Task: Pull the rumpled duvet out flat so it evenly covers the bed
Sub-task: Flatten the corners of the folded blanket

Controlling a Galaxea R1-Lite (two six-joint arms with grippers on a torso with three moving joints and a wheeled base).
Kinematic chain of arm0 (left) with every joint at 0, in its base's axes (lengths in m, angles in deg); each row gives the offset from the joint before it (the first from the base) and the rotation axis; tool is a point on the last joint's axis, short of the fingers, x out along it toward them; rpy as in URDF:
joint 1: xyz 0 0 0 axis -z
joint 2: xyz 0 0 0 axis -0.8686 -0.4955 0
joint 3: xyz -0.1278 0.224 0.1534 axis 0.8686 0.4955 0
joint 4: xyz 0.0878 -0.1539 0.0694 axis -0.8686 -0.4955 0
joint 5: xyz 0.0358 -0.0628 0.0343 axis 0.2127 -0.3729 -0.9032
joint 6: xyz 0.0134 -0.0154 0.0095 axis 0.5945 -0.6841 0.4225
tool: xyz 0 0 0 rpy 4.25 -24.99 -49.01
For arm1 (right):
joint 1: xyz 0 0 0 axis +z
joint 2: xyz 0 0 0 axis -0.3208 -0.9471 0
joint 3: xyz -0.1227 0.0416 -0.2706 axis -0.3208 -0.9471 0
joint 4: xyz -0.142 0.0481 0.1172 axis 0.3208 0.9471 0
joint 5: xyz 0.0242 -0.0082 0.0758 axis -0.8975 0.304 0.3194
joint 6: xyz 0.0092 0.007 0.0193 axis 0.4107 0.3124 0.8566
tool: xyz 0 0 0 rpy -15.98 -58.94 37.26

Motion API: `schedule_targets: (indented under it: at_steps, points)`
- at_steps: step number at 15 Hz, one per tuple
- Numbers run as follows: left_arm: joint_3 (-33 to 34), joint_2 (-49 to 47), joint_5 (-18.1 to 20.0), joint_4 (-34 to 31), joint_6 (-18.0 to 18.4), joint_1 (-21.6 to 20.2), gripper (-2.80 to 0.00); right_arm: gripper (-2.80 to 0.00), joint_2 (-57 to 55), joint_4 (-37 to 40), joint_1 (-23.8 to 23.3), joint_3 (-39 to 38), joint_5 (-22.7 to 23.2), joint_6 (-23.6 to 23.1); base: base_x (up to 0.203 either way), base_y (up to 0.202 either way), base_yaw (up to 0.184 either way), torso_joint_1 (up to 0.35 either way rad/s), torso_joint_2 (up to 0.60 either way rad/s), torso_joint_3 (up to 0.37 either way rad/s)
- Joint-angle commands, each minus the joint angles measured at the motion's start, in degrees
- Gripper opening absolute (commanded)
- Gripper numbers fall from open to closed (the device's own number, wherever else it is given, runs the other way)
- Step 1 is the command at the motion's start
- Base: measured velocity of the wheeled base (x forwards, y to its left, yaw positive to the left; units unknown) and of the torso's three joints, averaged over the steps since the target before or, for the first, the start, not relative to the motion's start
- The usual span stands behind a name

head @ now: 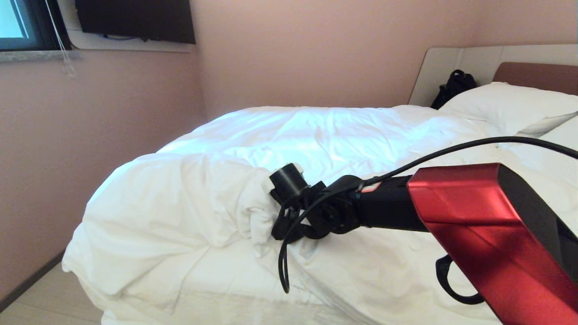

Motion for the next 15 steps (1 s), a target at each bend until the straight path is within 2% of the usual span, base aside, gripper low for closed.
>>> schedule_targets:
  at_steps: [1,6,15]
  points:
    - [-0.01,0.05,-0.03,-0.03,0.00,-0.04,-2.80,-2.80,-0.07,0.18,-0.14,-0.29,-0.08,0.34,0.000,0.000,0.000,0.000,0.00,0.000]
    - [-0.01,-0.04,-0.03,-0.03,0.00,0.04,-2.80,-2.80,4.49,0.69,0.23,-2.26,2.64,1.83,0.000,0.000,0.000,0.000,0.00,0.000]
    - [-0.01,-0.04,-0.03,-0.03,0.00,0.04,-2.80,-2.80,23.92,1.93,1.83,-16.71,17.59,6.25,0.000,0.000,0.000,0.000,0.00,0.000]
